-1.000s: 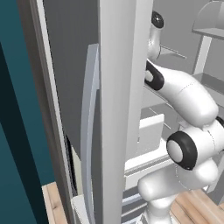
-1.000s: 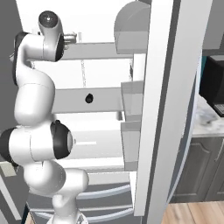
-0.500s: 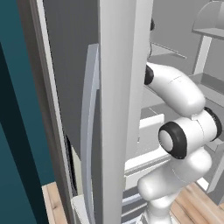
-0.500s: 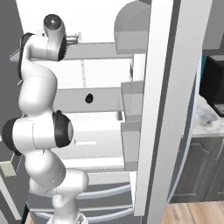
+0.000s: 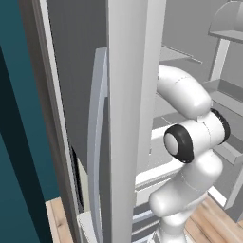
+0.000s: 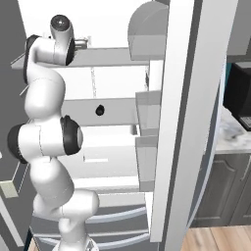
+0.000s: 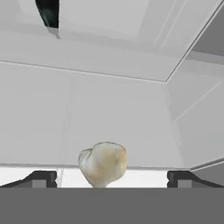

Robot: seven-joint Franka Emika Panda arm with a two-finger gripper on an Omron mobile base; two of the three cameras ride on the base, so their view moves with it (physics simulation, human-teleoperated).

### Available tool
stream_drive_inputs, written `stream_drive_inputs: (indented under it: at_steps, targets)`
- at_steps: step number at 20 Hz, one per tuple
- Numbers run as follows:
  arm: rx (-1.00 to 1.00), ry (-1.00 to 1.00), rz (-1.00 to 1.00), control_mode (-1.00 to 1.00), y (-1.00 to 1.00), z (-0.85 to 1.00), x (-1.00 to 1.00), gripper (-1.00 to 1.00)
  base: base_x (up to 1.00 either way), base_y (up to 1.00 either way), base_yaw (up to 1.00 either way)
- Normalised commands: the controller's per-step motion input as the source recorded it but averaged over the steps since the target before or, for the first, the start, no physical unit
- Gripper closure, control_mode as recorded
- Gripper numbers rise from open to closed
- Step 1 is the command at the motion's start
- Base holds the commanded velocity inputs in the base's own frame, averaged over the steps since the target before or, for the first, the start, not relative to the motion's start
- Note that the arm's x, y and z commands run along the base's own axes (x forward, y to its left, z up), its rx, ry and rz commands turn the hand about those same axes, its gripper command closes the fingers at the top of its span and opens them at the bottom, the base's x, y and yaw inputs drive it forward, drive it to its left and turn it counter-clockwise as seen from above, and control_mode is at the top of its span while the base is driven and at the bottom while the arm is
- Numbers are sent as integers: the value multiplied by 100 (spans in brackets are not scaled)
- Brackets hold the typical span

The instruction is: Retrieve the bottle and the shaker from the cabinet and place them next to the mixing bowl on the counter. Then add garlic from the fridge to the mixing bowl.

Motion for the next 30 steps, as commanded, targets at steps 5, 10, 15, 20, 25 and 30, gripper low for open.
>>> stream_drive_inputs:
  at_steps: [5,10,15,20,25,30]
  targets:
    - [0,0,0,-100,9,-16,29,-100,0,0,0]
    - [0,0,0,-100,12,-5,24,-100,0,0,0]
    - [0,0,0,-100,20,0,22,-100,0,0,0]
    - [0,0,0,-100,13,-4,25,-100,0,0,0]
    - [0,1,0,-100,5,-14,30,-100,0,0,0]
    - [0,1,0,-100,0,-23,23,-100,0,0,0]
